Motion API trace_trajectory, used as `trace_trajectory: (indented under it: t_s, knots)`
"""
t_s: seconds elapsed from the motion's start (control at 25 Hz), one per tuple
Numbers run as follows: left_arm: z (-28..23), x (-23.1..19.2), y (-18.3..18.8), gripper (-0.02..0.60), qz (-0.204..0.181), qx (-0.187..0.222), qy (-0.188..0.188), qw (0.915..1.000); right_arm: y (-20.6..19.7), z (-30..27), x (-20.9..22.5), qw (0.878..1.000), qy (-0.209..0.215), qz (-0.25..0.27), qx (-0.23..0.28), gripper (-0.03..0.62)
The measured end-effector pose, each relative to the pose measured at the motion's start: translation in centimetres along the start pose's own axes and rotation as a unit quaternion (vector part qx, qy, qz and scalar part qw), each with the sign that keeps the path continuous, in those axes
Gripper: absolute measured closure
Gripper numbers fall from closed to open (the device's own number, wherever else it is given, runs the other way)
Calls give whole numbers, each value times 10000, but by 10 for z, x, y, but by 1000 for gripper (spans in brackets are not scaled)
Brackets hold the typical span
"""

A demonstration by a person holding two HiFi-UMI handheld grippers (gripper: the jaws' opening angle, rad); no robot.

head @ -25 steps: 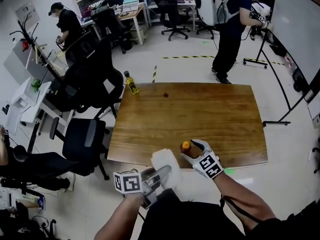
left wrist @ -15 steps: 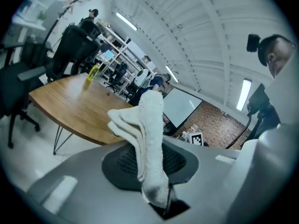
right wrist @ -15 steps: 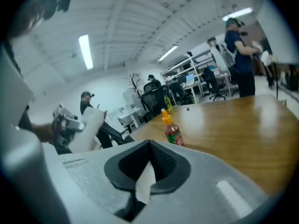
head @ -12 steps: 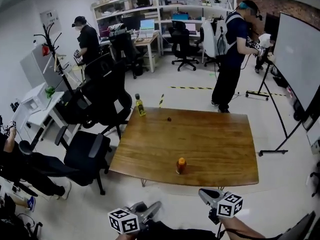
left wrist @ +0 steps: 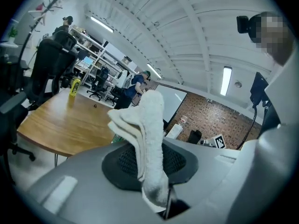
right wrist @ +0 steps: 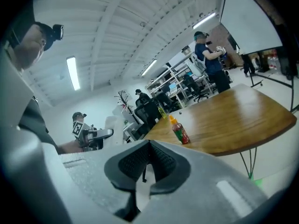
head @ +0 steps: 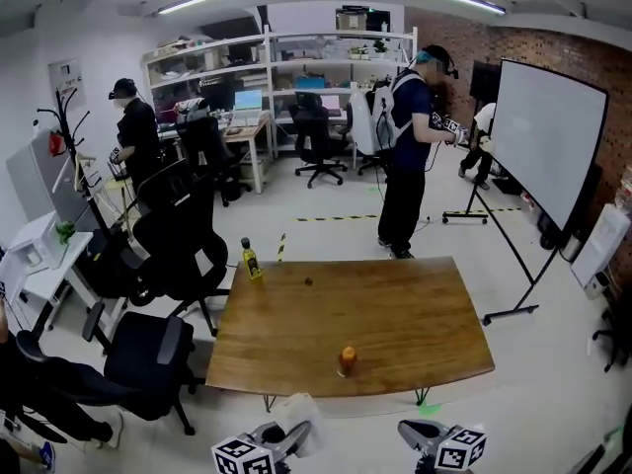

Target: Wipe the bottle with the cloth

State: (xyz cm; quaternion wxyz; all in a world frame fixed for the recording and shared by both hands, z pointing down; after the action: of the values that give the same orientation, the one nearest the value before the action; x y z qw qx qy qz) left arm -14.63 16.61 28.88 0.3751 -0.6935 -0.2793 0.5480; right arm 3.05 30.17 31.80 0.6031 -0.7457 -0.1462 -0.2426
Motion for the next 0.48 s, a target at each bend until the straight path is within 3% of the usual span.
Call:
trace_trajectory:
  t_s: [0.32, 0.48]
  knots:
    - [19, -4, -4, 482, 51, -458, -674, 9967, -31, 22, -39, 9950, -862, 396, 311, 592]
    - [31, -1, -8, 482, 126, -635, -699, 9955, -40, 26, -55, 9947, -960, 314, 209, 592]
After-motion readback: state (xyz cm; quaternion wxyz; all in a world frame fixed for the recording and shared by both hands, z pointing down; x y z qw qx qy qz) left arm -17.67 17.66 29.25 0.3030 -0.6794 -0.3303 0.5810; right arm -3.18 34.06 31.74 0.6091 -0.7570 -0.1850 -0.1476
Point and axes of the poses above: the fingertips, and each gripper's own axes: z backward along the fingers, x to its right, y out of its top, the point moved 1 cm from there along z, backward along the fingers, and after that the axes turned 9 degrees about x, right-handed, at the moved point
